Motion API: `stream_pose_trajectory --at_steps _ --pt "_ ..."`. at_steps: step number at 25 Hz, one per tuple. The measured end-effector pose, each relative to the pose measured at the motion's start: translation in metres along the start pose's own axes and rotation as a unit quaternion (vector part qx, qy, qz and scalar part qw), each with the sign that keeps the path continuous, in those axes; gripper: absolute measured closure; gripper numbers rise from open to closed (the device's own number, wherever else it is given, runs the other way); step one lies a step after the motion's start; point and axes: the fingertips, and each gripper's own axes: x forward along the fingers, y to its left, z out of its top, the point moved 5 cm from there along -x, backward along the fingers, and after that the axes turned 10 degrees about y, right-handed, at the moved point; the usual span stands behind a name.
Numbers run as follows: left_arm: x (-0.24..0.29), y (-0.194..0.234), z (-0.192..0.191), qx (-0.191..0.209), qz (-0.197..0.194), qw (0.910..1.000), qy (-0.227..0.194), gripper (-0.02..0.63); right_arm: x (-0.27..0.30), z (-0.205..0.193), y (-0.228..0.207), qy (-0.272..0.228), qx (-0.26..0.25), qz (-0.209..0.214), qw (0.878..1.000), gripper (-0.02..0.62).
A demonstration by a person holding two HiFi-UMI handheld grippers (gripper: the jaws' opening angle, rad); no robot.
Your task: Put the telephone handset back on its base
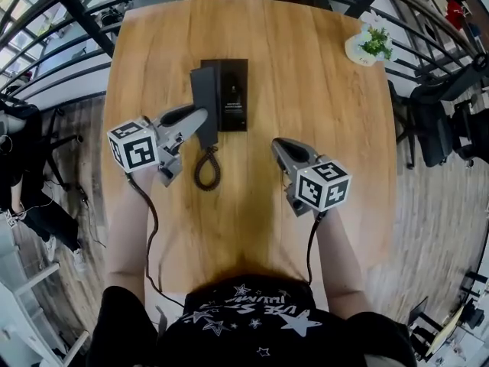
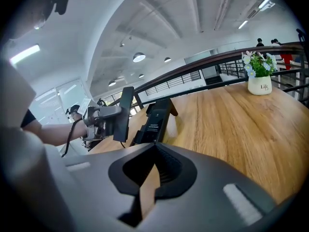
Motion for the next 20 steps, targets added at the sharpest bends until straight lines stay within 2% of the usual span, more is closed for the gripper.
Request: stream_pose_trajectory --at_steps 6,11,20 --pt "0.012 0.026 0.002 -0.016 -0.009 0.9998 -0.001 0.523 0.01 -0.002 -0.005 0.009 0.012 0.006 1.0 0.594" --pt "0.02 0.042 0.009 -0.006 -0.013 0.9999 0.002 0.523 0.013 -0.007 -0.008 0.018 0.014 0.008 1.0 0.594" --pt "0.031 0.052 0.011 -0.013 -0.044 0.9989 0.013 0.523 0.022 -0.012 -0.008 0.03 0.015 0.014 0.999 0.594"
